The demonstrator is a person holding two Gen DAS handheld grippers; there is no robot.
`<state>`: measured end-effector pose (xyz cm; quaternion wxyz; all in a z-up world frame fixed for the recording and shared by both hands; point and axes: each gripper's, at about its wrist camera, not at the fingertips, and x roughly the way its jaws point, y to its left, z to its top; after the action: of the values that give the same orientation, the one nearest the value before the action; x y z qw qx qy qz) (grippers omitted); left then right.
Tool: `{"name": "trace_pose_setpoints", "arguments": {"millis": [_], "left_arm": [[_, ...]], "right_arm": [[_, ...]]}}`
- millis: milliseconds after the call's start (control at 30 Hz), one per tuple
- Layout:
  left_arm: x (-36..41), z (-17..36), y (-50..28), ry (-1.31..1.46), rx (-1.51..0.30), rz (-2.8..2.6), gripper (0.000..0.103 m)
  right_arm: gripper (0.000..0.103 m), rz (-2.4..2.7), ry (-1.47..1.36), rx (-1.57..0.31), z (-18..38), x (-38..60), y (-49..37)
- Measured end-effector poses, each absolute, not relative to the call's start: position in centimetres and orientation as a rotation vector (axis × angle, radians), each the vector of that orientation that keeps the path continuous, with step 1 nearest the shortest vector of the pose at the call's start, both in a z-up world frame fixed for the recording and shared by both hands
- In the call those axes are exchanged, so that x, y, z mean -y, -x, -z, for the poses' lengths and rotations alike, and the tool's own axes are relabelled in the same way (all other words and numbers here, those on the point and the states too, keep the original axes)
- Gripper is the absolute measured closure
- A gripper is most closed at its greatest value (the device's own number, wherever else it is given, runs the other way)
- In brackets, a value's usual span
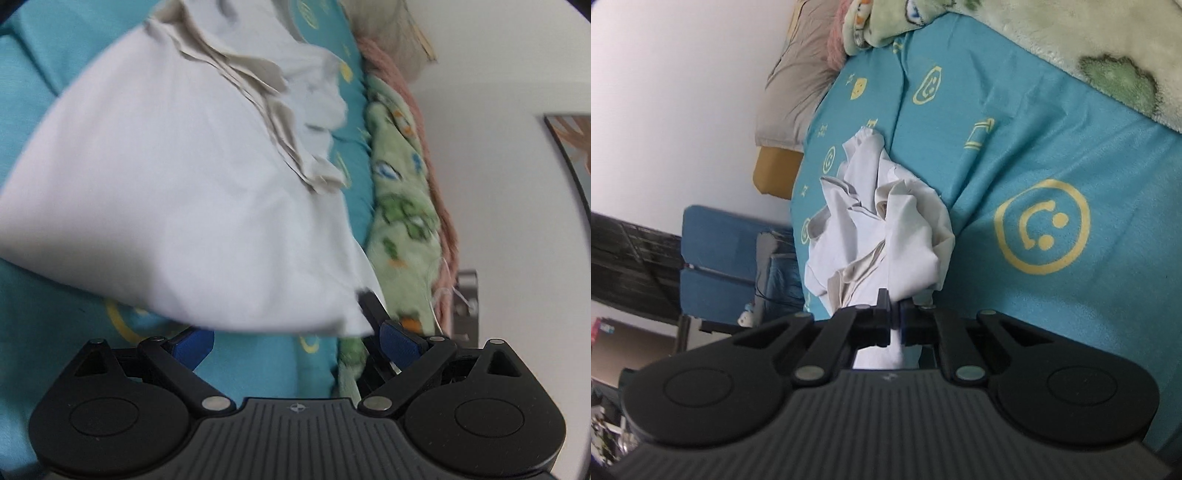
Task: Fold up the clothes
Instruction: 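Grasp the folded shirt bundle with both grippers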
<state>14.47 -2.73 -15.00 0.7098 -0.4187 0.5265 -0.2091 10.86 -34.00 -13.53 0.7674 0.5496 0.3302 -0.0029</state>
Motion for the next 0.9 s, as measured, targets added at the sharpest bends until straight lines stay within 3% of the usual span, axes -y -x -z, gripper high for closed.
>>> {"name": "trace_pose_setpoints", "arguments": {"millis": [233,500,900], "left_arm": [[-1.9,14.0,-14.8,0.936,-1.008,0.156,0.022],[-3.3,13.7,-14.8,0.986,-0.922,0.101,0.058],[-4.6,11.7,-13.4,0.976,-0.807,0.109,0.09]], "right_arm": [[0.096,0.026,-1.211,-0.688,13.7,34.9,-10.5],[0.096,0.049,-1.208,-0.688,14.0,35.1,-10.1],[0.097,0.045,-1.141,-0.642,13.4,34.7,-10.0]]}}
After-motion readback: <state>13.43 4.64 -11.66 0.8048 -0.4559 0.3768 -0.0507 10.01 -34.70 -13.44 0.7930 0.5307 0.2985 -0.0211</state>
